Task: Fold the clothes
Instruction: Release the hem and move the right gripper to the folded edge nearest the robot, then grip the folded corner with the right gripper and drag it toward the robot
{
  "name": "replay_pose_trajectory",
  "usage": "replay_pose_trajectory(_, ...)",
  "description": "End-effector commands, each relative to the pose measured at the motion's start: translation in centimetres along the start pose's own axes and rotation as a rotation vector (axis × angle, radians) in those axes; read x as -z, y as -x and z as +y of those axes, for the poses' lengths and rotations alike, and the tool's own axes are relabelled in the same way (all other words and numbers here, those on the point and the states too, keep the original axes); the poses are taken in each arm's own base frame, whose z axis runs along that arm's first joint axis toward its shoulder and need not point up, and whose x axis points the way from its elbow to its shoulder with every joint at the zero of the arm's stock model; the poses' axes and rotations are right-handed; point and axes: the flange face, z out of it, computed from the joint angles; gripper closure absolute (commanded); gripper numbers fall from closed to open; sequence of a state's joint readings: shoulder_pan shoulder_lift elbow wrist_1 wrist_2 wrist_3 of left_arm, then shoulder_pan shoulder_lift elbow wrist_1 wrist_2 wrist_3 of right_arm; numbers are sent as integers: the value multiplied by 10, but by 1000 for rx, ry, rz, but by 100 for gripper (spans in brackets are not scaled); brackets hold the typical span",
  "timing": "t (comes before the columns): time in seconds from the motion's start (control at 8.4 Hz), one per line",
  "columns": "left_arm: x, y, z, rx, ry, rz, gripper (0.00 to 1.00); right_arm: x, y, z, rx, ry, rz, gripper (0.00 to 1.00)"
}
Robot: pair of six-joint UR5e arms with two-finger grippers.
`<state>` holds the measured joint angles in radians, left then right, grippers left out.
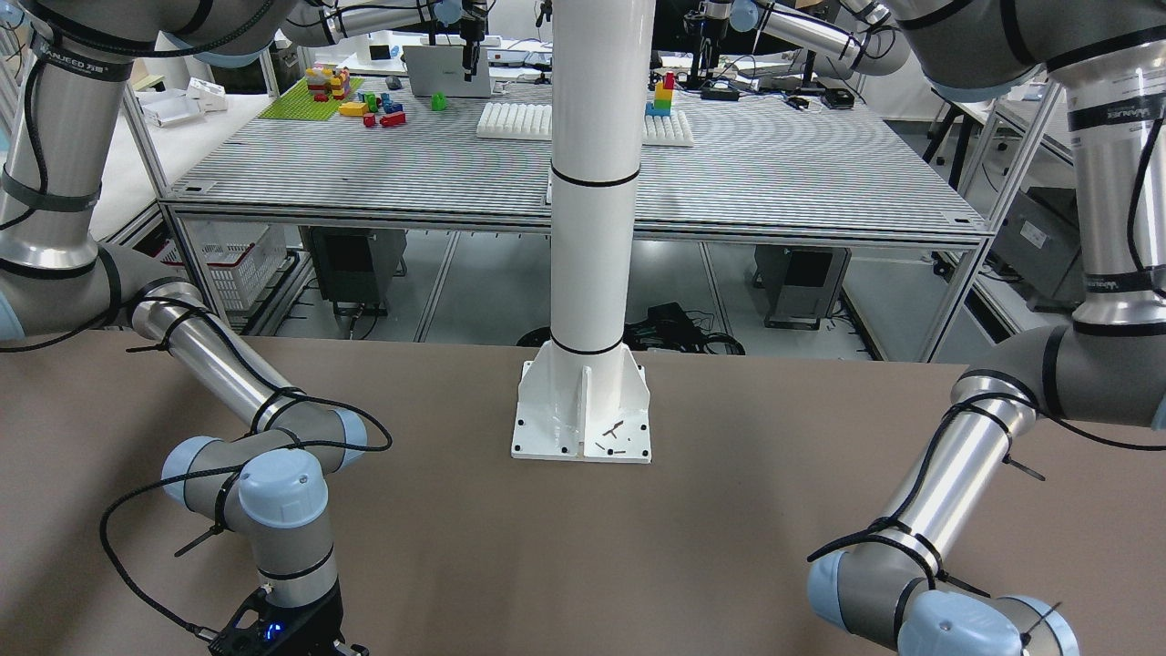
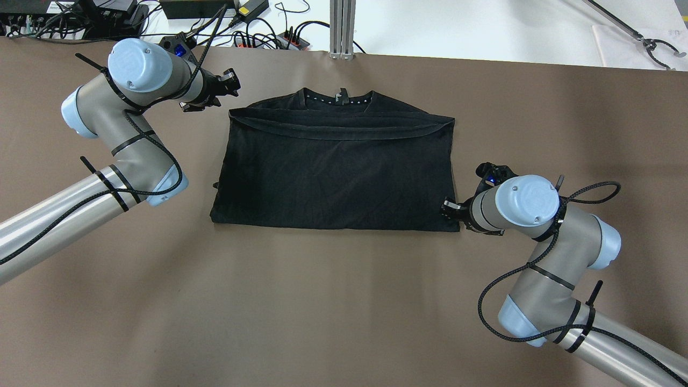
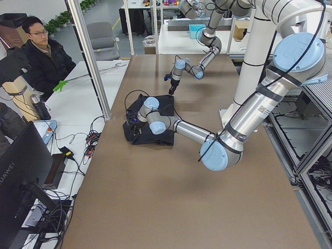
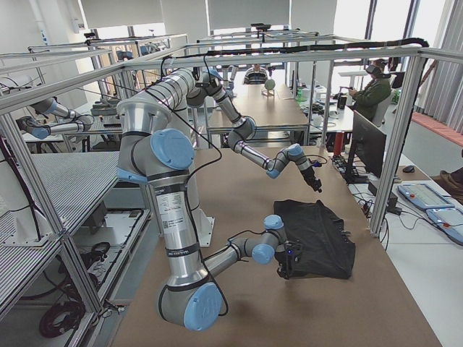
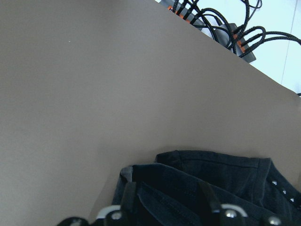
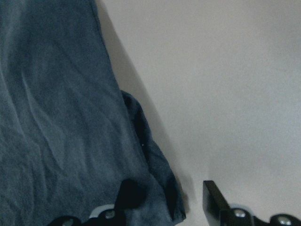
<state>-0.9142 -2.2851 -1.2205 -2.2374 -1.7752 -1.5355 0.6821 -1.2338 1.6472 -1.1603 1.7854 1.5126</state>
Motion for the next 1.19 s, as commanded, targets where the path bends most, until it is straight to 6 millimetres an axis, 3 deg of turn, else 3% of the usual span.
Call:
replay_pose_trajectory(0.0, 3, -4, 0, -1, -1, 3, 47, -8, -4, 3, -30, 7, -8, 55)
replay_pose_trajectory(0.36, 23, -18, 6, 5, 2, -33, 46, -7, -3, 7, -46, 13, -18, 67)
replay_pose_trajectory(0.48, 23, -19, 6, 5, 2, -32, 46, -5, -1, 7, -48, 13, -22, 89)
replay_pose_trajectory(0.6, 23, -19, 7, 17, 3, -33, 46, -3, 0, 8, -49, 21, -29, 100)
replay_pose_trajectory(0.83, 23, -19, 8, 18, 3, -33, 46, 15, 7, 15, -39, 82, -63, 100)
replay_pose_trajectory(0.95, 24, -21, 8, 19, 3, -30, 46, 22, -2, 21, -38, 118, -67, 100)
replay_pose_trajectory(1.07, 24, -21, 9, 21, 4, -30, 46, 43, -3, 27, -30, 138, -94, 100)
